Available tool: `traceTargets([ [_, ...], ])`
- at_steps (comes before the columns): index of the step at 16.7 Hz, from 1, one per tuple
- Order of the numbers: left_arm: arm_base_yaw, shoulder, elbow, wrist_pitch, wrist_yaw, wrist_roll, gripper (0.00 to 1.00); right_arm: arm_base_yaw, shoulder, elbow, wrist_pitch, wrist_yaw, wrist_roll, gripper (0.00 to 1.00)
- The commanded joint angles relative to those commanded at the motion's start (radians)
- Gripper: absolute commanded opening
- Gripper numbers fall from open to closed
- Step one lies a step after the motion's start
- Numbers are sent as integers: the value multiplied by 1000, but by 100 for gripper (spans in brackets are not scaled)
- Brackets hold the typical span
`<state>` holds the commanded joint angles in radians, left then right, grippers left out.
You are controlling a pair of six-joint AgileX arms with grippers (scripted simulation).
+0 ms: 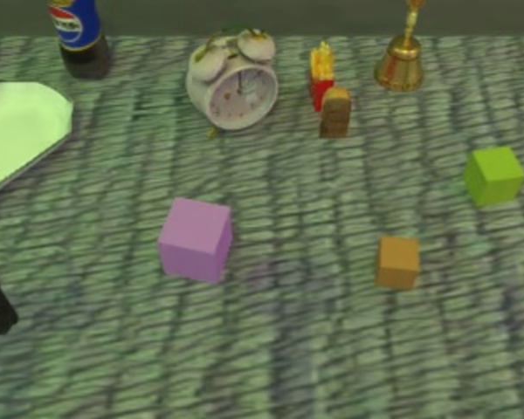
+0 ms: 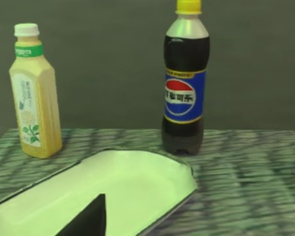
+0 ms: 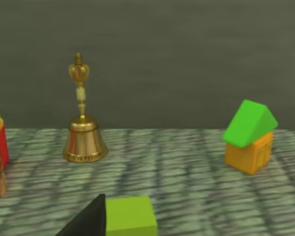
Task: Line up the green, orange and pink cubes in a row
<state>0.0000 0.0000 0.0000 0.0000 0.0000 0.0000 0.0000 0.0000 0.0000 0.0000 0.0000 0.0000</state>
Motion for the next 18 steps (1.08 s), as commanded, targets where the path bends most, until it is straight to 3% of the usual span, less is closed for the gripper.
traceTargets([
  [4,0,0,0,0,0,0,100,12,30,30,-21,-2,13,100],
  [8,0,0,0,0,0,0,100,72,220,211,-142,-5,83,100],
  [18,0,0,0,0,0,0,100,301,1249,945,-684,-3,382,100],
])
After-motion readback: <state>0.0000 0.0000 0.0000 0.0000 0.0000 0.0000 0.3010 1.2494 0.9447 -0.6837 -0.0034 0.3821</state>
